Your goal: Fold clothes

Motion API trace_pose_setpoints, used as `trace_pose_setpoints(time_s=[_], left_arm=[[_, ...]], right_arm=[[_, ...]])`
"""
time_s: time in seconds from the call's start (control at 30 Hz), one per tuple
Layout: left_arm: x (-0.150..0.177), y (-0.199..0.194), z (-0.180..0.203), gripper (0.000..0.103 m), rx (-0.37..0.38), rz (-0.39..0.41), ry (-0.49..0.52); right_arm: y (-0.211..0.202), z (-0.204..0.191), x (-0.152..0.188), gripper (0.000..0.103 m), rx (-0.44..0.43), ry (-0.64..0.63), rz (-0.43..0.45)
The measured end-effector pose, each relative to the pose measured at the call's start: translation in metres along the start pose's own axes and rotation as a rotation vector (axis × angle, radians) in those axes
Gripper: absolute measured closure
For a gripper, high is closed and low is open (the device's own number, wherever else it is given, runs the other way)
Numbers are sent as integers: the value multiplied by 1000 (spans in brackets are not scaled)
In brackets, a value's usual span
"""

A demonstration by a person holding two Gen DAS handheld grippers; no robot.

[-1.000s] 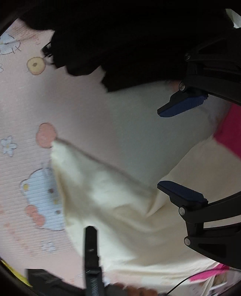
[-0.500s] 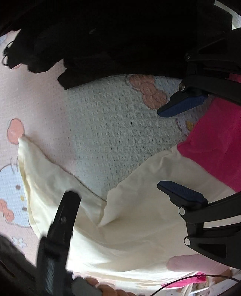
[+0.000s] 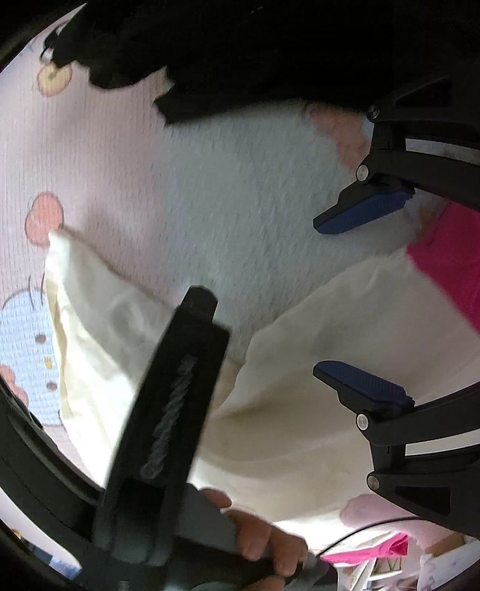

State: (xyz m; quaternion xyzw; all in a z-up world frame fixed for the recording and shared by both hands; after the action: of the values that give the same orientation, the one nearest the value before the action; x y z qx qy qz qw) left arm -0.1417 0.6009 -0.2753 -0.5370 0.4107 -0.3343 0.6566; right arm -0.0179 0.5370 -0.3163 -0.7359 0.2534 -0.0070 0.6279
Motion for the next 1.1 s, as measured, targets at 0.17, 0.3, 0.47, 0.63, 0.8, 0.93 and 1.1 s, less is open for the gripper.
trace_pose_setpoints(time_s=[0.17,0.3,0.47,0.63,0.8,0.93,1.1], left_arm=[[8,-6,-21,83,30,34,21],[10,-9,-47,84,109,41,-66],[20,-15,-77,89,151,59,-136],[28,-19,-93,94,192,72,-172],[23,-20,-108,96,299,58,-296],[13,-25,-114,96,342,65,-325],[-5,-35,-112,96,376,98,-307]], right_arm=[[1,-4,1,33,6,-25,14],[0,-6,4,48,26,-38,26],[-3,0,10,76,41,-13,46],[-7,13,15,95,43,76,66],[-9,9,19,97,136,40,67],[-13,23,22,97,138,93,59],[-19,41,29,98,193,113,61]])
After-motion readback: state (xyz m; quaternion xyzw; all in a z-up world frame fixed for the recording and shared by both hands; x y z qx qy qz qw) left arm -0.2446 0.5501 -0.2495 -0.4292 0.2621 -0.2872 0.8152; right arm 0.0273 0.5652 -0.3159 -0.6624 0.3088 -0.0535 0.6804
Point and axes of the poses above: each gripper's, at about its wrist camera, not at the fingertips, and y roughly the way its jaws point, z to its right, x to its underside, the point moved 4 cm from there along y, roughly the way its jaws point, and after that the axes turned 1 degree about -y, right-handed, at the moved point
